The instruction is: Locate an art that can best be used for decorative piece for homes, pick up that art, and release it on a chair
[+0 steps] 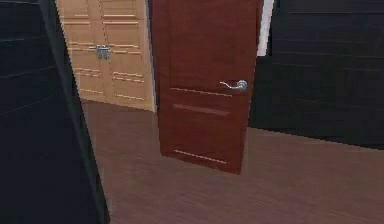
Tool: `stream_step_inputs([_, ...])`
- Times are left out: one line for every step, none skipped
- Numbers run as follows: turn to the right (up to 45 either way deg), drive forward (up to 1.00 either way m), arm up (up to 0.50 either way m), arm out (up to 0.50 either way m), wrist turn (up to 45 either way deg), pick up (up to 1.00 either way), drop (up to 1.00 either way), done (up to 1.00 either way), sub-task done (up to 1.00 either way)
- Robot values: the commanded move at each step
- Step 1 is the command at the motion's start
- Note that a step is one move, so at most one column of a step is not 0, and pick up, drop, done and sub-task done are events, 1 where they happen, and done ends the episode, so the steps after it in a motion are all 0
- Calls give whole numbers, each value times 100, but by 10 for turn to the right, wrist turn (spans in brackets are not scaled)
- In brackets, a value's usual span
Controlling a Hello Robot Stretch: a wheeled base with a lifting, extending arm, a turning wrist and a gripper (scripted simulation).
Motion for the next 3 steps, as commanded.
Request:
stream_step_inputs([0, 100, 0, 0, 0, 0, 0, 0, 0])
stream_step_inputs([60, 0, 0, 0, 0, 0, 0, 0, 0])
stream_step_inputs([30, 0, 0, 0, 0, 0, 0, 0, 0])
